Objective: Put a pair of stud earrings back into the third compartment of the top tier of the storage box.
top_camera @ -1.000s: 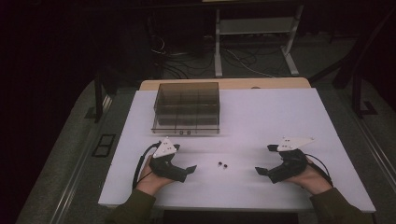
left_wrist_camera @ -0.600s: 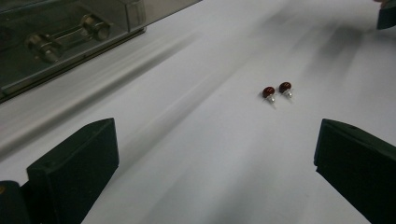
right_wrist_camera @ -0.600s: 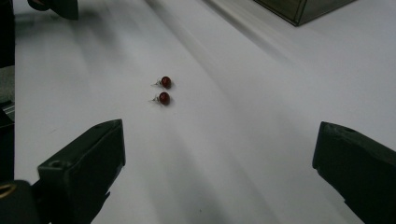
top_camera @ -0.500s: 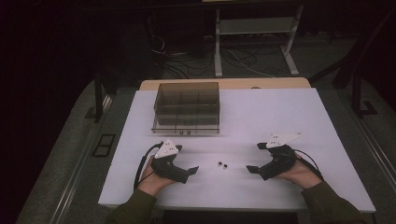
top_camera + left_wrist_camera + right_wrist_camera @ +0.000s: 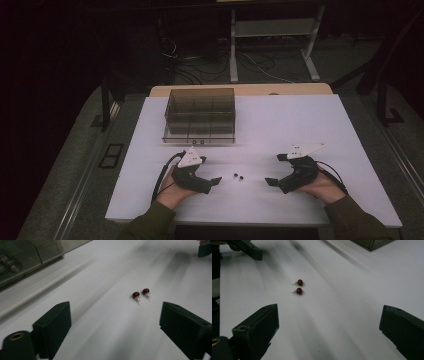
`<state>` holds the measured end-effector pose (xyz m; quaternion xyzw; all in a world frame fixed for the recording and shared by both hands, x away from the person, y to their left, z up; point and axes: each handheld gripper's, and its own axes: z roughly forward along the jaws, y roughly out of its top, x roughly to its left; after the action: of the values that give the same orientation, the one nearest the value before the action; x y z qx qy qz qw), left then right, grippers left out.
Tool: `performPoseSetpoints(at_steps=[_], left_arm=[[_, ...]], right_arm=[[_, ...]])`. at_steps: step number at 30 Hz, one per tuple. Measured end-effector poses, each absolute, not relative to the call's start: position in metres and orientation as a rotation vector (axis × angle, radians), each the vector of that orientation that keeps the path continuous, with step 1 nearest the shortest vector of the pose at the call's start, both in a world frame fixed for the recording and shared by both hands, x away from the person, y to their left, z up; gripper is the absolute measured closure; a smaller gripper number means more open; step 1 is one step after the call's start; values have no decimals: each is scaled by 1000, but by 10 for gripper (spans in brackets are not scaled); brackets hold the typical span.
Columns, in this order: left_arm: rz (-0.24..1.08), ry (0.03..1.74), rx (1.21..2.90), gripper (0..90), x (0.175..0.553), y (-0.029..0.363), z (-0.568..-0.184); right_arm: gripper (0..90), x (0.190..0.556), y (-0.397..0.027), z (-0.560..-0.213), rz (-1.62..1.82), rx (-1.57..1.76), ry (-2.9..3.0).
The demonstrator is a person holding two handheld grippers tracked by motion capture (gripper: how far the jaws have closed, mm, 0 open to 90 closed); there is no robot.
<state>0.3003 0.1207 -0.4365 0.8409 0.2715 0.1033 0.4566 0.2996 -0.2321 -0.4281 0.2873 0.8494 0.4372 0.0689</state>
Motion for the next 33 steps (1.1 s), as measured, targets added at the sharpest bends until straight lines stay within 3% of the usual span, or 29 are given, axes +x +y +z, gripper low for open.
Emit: performPoseSetpoints(at_steps=[33], left_arm=[[102, 667, 2114, 485, 317, 72, -438]], right_arm=[[19, 277, -274, -432, 1348, 1008, 2410]])
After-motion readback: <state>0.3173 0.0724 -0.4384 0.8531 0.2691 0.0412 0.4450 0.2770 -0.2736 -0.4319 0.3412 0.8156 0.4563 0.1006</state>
